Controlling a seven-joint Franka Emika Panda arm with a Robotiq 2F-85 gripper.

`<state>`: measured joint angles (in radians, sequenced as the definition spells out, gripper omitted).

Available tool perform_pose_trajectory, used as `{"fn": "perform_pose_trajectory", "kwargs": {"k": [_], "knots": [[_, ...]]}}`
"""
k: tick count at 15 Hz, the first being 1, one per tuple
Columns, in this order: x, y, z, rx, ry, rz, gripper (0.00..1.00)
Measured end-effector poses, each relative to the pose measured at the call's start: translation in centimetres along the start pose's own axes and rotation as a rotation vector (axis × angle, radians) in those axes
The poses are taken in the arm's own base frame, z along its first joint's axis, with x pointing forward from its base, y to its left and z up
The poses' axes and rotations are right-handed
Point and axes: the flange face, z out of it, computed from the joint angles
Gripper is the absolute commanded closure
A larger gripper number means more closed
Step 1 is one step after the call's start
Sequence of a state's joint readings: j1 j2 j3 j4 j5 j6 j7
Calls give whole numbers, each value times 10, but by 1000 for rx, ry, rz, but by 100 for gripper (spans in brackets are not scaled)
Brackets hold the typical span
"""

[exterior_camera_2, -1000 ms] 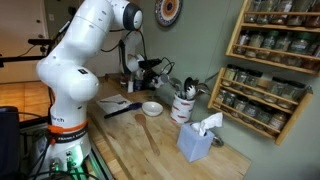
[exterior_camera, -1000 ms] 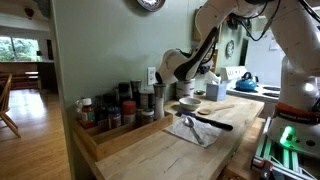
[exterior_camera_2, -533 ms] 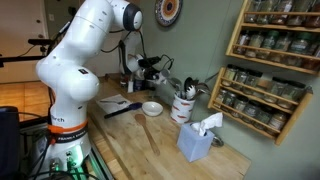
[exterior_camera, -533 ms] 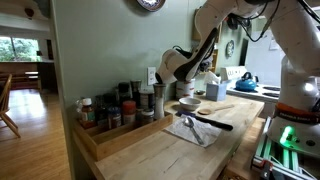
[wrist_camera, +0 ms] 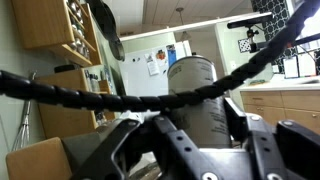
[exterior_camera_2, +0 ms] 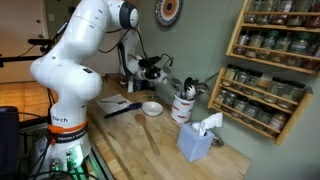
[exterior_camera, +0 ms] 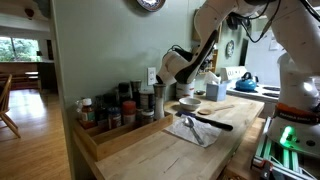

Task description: Pick up the salt shaker and put it inside the bowl

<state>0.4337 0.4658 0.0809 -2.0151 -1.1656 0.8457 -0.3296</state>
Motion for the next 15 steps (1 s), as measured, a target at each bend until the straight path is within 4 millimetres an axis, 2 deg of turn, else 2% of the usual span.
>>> {"fn": "perform_pose_trajectory", "kwargs": {"k": [8, 15], "knots": [[-6, -5, -19, -6, 89, -33, 70], [-4, 4, -8, 23, 90, -31, 70]]}}
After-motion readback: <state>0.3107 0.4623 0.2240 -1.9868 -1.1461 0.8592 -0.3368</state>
